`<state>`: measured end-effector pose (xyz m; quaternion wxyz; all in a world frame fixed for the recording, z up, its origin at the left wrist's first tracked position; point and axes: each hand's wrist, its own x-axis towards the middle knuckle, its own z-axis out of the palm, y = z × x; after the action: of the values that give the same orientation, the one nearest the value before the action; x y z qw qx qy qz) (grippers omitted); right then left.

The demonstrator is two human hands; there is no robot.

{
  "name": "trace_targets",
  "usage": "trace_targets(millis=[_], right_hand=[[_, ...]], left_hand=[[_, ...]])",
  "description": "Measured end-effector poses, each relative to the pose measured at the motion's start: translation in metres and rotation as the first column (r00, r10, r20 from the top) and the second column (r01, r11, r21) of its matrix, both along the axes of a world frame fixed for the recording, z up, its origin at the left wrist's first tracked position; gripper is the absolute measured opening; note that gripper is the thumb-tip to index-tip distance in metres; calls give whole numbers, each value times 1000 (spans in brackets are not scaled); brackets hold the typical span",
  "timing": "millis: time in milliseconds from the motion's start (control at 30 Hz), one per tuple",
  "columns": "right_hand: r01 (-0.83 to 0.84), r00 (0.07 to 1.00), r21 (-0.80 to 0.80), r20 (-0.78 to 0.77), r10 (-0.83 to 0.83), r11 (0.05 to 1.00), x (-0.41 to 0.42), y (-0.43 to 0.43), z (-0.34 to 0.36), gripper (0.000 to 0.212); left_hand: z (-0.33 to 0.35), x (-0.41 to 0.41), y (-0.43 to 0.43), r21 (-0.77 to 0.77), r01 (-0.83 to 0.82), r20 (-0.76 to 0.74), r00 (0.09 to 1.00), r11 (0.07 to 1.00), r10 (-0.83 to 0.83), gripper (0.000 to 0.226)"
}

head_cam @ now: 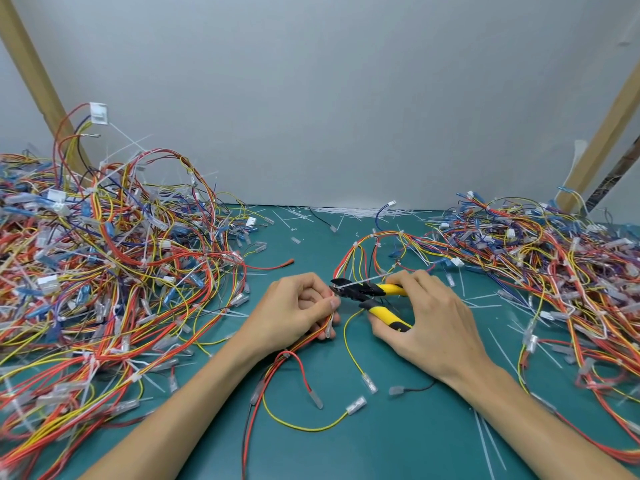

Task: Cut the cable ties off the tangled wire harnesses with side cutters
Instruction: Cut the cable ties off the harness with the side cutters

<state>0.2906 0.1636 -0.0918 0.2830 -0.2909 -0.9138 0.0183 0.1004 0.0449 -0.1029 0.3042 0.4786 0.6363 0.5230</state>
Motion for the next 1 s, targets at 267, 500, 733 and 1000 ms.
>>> trace_targets(millis=[267,500,733,1000], right_hand=[[-15,999,19,43,14,1000,1,-3,3,35],[1,1000,-29,20,0,1000,0,-2,0,36],[-18,1000,-81,6,19,997,-1,-2,-1,33],[20,987,-67,163,-9,998,-1,2,2,23]], left_hand=[[0,0,-1,-18,-1,-71,997,1000,0,15],[2,2,0,-3,10,-39,999,1000,-10,14],[0,0,0,8,6,-39,999,1000,-6,13],[0,0,1,1,23,-45,999,1000,-23,15]])
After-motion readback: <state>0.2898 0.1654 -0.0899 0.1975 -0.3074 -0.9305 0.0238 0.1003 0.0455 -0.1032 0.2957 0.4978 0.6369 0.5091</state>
